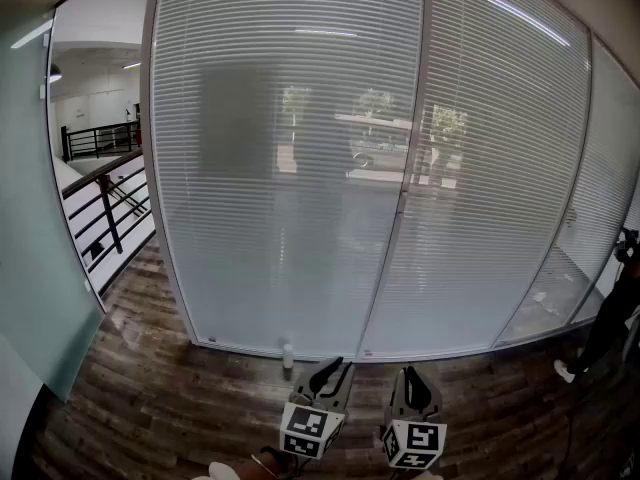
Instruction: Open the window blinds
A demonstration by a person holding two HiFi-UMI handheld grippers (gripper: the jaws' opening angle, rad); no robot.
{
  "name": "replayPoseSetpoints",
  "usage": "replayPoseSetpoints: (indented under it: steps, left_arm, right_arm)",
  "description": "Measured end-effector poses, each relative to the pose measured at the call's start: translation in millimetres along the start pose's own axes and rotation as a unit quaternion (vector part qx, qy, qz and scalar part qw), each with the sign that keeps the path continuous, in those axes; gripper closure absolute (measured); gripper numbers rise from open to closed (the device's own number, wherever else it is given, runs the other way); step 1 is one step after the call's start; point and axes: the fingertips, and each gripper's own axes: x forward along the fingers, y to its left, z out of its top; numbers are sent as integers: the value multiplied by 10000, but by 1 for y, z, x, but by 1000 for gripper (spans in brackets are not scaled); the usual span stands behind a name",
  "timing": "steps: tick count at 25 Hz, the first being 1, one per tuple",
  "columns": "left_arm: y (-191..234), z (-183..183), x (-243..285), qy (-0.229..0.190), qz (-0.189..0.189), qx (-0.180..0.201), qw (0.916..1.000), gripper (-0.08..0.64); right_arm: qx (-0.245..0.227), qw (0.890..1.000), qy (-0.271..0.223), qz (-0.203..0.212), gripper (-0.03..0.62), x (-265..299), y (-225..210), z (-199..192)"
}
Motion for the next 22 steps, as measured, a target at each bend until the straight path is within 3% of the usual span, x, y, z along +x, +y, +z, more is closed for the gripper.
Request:
replayPoseSetpoints:
  steps: [3, 11, 22]
  left_arm:
    - [20, 0, 19, 44, 21, -86, 10000, 502]
    - [62, -7, 107, 109, 52, -206, 9997, 502]
    - [117, -6, 358, 95, 310, -135, 9994, 502]
  right_arm:
    - [36, 9999, 60, 79, 514, 28, 2, -2]
    - [5, 9998, -100, -199, 512, 120, -44, 3]
    - [57, 9997, -81, 238, 512, 356, -163, -10]
